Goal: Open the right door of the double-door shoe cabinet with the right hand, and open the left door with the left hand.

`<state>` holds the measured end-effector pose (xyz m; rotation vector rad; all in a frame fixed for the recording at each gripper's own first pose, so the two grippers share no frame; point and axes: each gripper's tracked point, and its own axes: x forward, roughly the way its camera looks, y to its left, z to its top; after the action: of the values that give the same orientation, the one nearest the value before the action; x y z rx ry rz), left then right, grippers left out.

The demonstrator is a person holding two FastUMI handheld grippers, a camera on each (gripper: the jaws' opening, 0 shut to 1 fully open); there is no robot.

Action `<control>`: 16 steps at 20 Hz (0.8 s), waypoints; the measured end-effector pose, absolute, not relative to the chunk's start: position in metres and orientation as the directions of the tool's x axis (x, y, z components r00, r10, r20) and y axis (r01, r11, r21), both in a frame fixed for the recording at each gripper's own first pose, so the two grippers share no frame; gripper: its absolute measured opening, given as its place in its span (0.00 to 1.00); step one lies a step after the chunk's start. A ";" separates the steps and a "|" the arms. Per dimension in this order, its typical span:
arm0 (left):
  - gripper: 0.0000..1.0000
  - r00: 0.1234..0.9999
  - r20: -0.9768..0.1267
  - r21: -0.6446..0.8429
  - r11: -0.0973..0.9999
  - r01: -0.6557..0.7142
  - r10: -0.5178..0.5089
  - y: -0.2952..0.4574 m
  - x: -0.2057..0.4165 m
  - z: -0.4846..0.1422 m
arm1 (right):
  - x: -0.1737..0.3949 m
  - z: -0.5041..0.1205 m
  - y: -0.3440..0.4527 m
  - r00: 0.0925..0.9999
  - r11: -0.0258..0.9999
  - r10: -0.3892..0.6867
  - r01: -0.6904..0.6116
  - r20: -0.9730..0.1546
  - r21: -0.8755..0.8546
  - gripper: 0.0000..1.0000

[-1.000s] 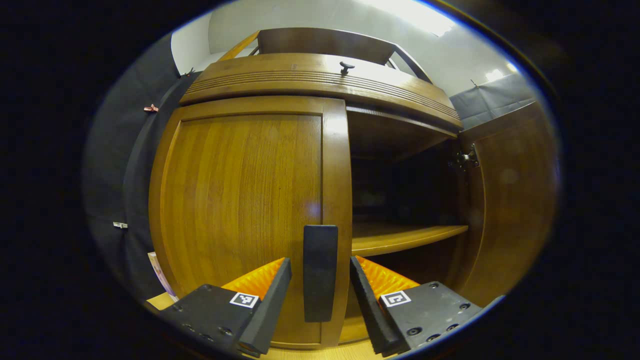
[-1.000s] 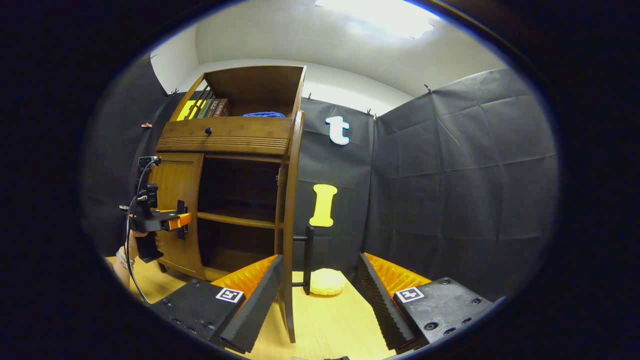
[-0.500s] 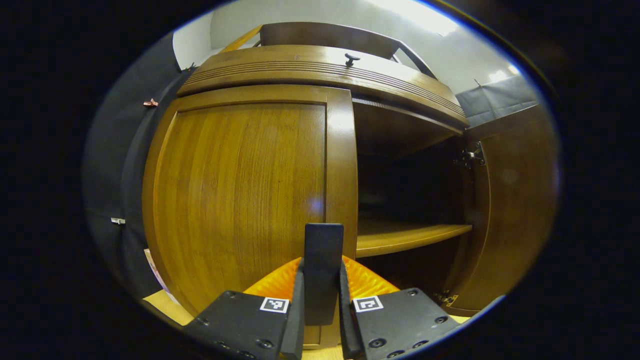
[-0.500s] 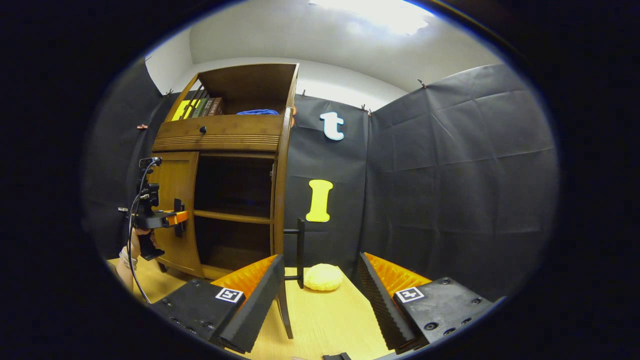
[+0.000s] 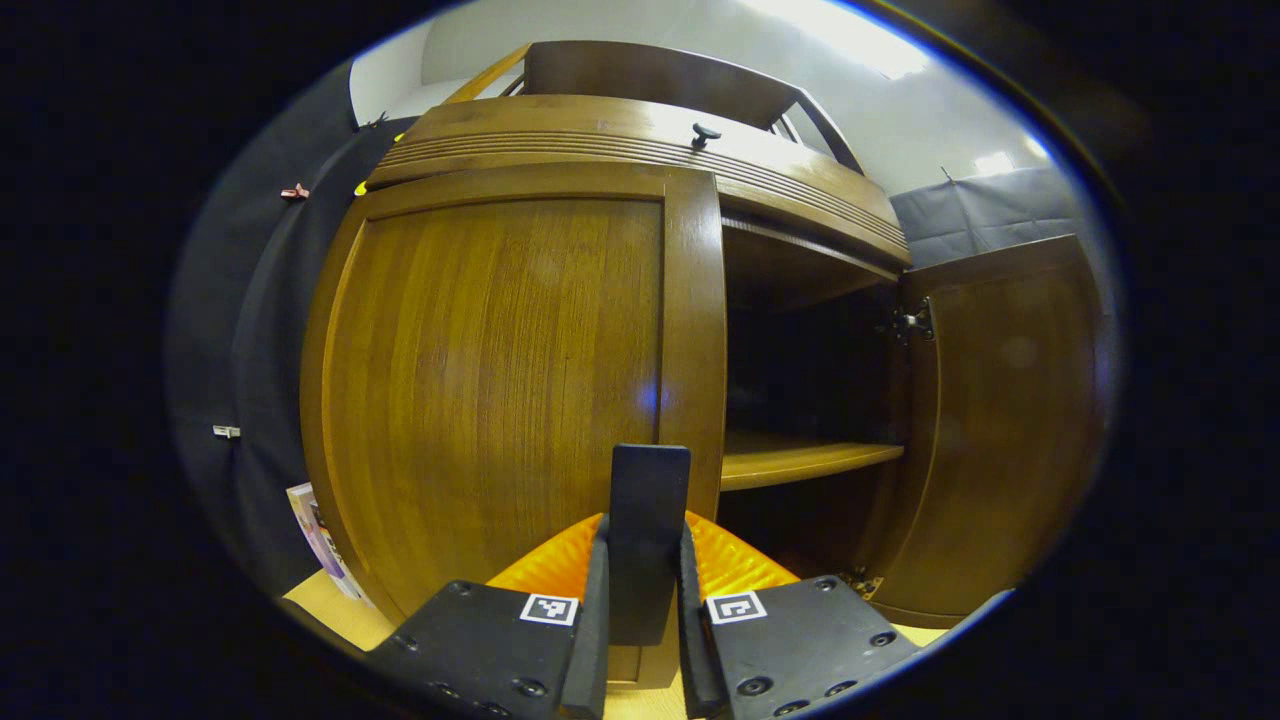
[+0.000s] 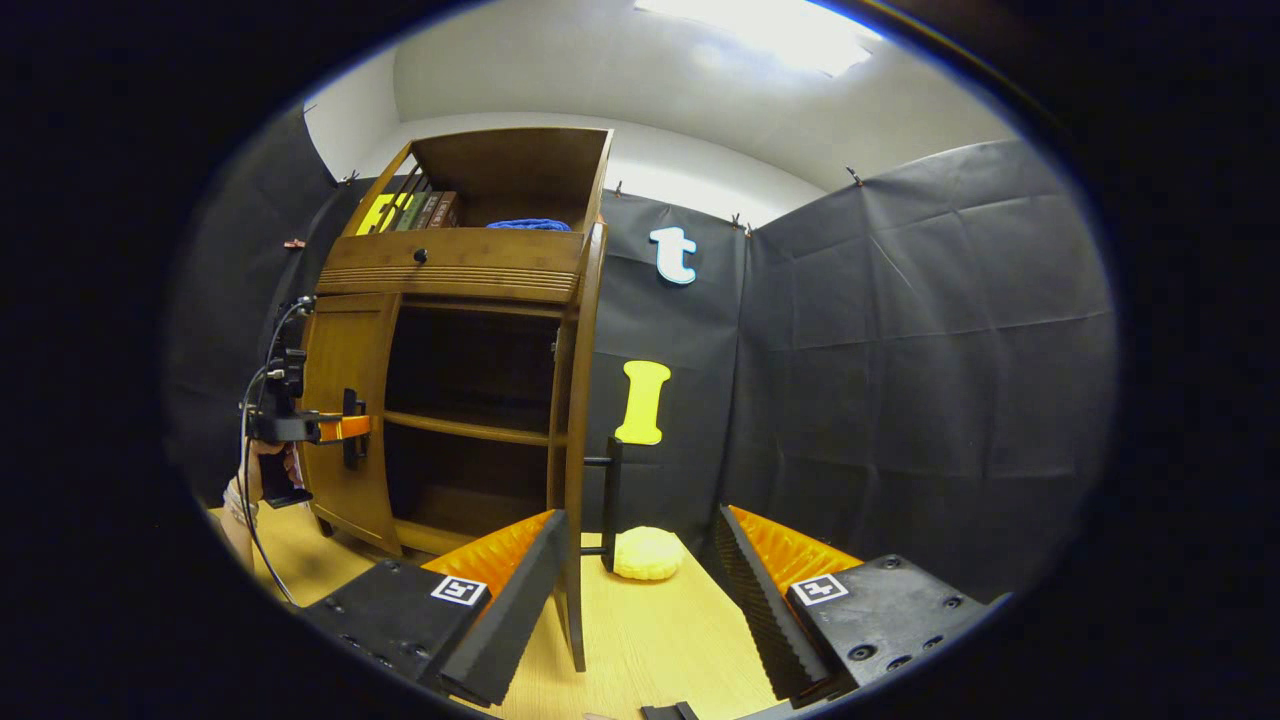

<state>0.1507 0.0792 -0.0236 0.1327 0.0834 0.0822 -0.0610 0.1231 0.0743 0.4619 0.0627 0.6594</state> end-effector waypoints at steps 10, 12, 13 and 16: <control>0.33 0.995 -0.095 0.123 0.992 0.007 0.005 0.082 0.090 -0.014 | -0.076 0.088 0.136 0.764 0.666 0.637 -0.611 0.101 0.427 0.94; 0.31 0.996 -0.094 0.123 0.992 0.016 -0.004 0.084 0.078 -0.011 | -0.081 0.092 0.139 0.760 0.666 0.642 -0.618 0.102 0.419 0.94; 0.31 0.995 -0.094 0.120 0.993 0.022 -0.010 0.086 0.072 -0.009 | -0.085 0.094 0.141 0.756 0.662 0.646 -0.623 0.105 0.417 0.94; 0.33 0.994 -0.106 0.113 0.993 0.033 -0.021 0.093 0.049 -0.006 | -0.095 0.101 0.146 0.747 0.657 0.655 -0.635 0.109 0.405 0.95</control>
<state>0.0491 0.0929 -0.0060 0.1150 0.1050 -0.0269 -0.0953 0.1464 0.1010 0.4404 0.0486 0.7312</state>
